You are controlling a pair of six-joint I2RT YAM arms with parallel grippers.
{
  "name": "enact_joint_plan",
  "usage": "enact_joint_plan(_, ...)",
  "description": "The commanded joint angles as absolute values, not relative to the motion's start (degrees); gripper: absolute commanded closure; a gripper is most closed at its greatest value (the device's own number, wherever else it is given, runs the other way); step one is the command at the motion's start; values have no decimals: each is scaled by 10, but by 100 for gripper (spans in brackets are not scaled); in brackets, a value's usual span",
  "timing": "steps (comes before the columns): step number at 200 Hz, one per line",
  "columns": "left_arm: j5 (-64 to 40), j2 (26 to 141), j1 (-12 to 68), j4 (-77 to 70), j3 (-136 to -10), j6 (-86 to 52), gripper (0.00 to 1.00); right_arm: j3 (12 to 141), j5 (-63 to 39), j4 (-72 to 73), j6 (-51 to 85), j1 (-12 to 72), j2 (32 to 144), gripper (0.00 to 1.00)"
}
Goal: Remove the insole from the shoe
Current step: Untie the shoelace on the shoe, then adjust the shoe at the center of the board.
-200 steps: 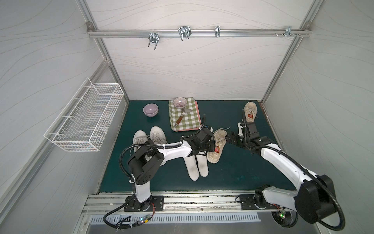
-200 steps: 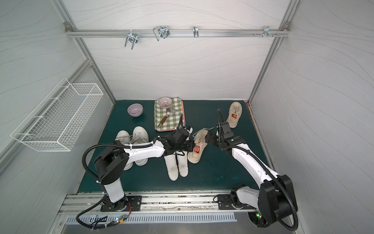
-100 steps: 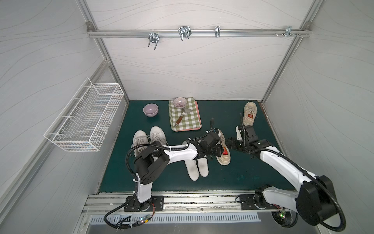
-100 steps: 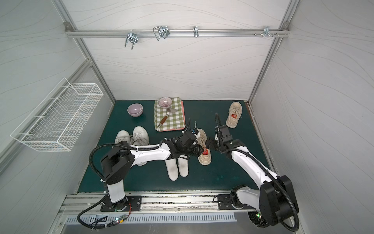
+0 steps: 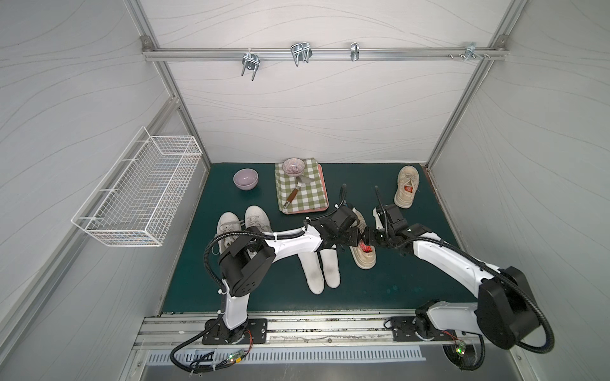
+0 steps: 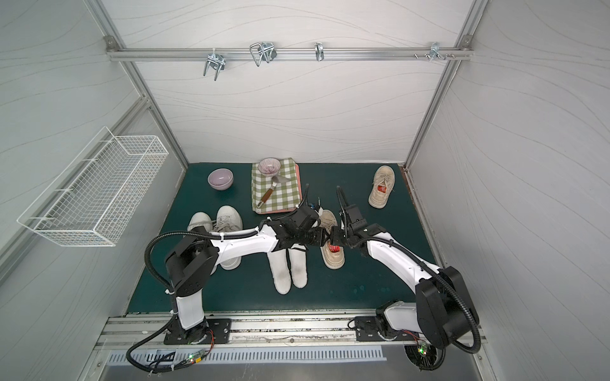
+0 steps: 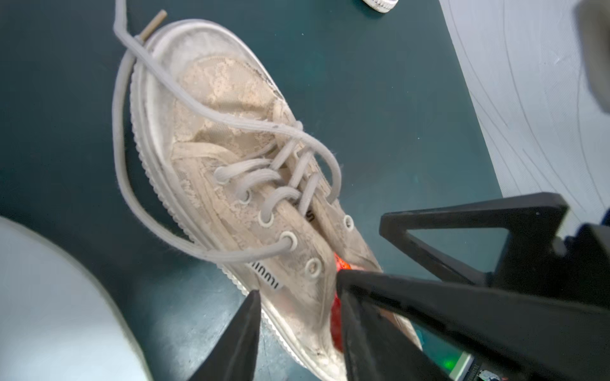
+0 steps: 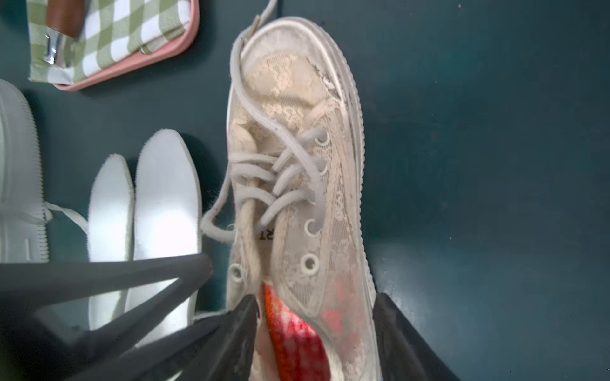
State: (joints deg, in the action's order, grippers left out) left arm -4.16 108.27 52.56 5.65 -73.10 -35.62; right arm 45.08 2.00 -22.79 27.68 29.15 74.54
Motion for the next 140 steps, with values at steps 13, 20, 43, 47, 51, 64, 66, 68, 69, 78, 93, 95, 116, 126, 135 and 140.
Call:
enact_joint_plan(13, -59, 1098, 526, 30, -757, -356, 50, 452, 41, -222, 277, 295, 752, 45)
enact_joint_plan(20, -62, 1100, 526, 30, -759, -357, 49, 451, 40, -221, 278, 294, 752, 46)
enact_joint_plan(43, -67, 1107, 528, 33, -763, -359, 47, 450, 51, -221, 278, 295, 751, 49)
enact_joint_plan(47, -67, 1108, 528, 34, -765, -358, 46, 450, 55, -221, 277, 295, 751, 50)
enact_joint_plan(51, -66, 1109, 528, 36, -766, -358, 46, 450, 57, -220, 276, 294, 750, 51)
enact_joint_plan(64, -60, 1118, 529, 54, -779, -356, 46, 452, 60, -218, 273, 294, 752, 54)
enact_joint_plan(66, -59, 1121, 528, 56, -781, -356, 47, 452, 60, -217, 273, 294, 753, 55)
enact_joint_plan(68, -58, 1121, 528, 59, -782, -355, 47, 453, 60, -216, 273, 294, 754, 55)
enact_joint_plan(69, -57, 1122, 528, 60, -782, -356, 47, 453, 60, -217, 272, 294, 755, 55)
enact_joint_plan(78, -49, 1125, 529, 64, -784, -356, 50, 455, 57, -215, 273, 294, 759, 58)
enact_joint_plan(93, -34, 1120, 528, 63, -778, -357, 53, 458, 56, -213, 273, 294, 765, 62)
enact_joint_plan(95, -32, 1118, 529, 62, -778, -357, 54, 458, 56, -212, 274, 294, 766, 62)
enact_joint_plan(116, -19, 1111, 529, 63, -773, -350, 67, 458, 58, -211, 272, 294, 766, 67)
enact_joint_plan(126, -14, 1109, 528, 66, -773, -348, 73, 459, 59, -211, 274, 294, 765, 71)
enact_joint_plan(135, -10, 1108, 529, 65, -769, -350, 78, 459, 63, -212, 272, 294, 763, 76)
enact_joint_plan(140, -8, 1106, 528, 63, -766, -351, 80, 459, 64, -213, 275, 294, 762, 80)
